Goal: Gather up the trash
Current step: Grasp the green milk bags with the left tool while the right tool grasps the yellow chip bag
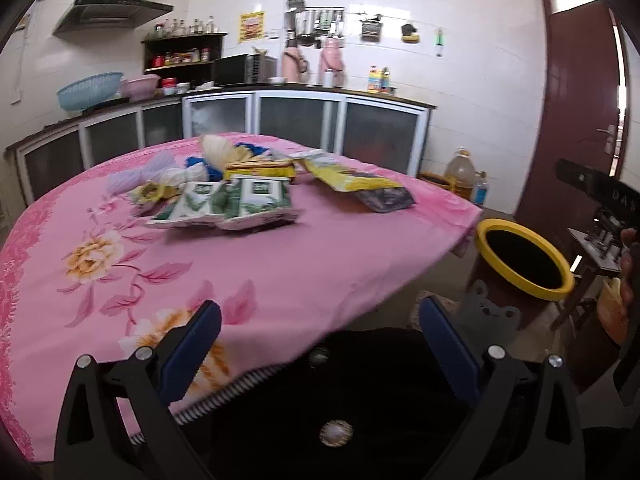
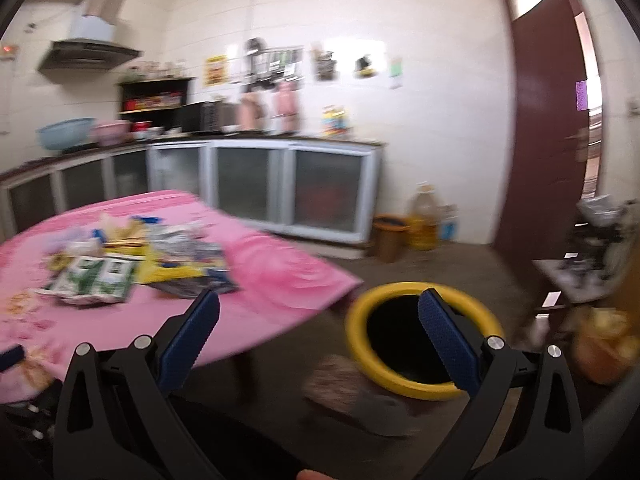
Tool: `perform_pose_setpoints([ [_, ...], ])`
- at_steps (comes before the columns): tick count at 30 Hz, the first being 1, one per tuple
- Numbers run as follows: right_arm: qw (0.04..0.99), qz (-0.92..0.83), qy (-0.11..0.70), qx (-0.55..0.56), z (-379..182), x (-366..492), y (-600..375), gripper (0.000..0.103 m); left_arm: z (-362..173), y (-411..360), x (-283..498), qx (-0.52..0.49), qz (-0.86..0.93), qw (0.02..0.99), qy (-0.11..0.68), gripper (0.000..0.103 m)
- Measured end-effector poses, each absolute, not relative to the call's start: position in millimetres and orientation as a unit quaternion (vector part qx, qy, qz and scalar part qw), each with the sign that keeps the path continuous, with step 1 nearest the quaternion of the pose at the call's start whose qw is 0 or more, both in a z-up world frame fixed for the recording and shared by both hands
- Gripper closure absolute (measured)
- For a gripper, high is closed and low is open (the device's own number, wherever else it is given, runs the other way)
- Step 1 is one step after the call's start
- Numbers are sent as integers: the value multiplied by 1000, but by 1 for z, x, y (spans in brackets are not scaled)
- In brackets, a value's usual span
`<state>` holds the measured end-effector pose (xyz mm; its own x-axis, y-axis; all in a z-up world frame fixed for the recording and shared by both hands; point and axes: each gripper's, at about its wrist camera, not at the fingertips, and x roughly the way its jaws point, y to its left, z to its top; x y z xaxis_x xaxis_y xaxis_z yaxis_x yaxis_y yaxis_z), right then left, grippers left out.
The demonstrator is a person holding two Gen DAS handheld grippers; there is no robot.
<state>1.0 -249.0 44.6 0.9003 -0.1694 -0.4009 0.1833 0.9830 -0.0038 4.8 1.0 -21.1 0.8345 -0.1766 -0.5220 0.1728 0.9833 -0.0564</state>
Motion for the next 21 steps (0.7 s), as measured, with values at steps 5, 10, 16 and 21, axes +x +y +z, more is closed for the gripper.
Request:
perform_pose_setpoints([
  [5,975,-57,195,-91,29,48,-214,8,0,38,22,-9,-32,972,235,8],
  [10,957,-52,165,-234,4,80,-179,8,8,71,59,42,25,964,261,8],
  [16,928,-4,167,-333,-24,115,-154,8,-4,109,101,-16,15,940,341,8],
  [21,920,21,168,-354,-31,134,-143,8,-10,123,122,-39,27,932,360,8],
])
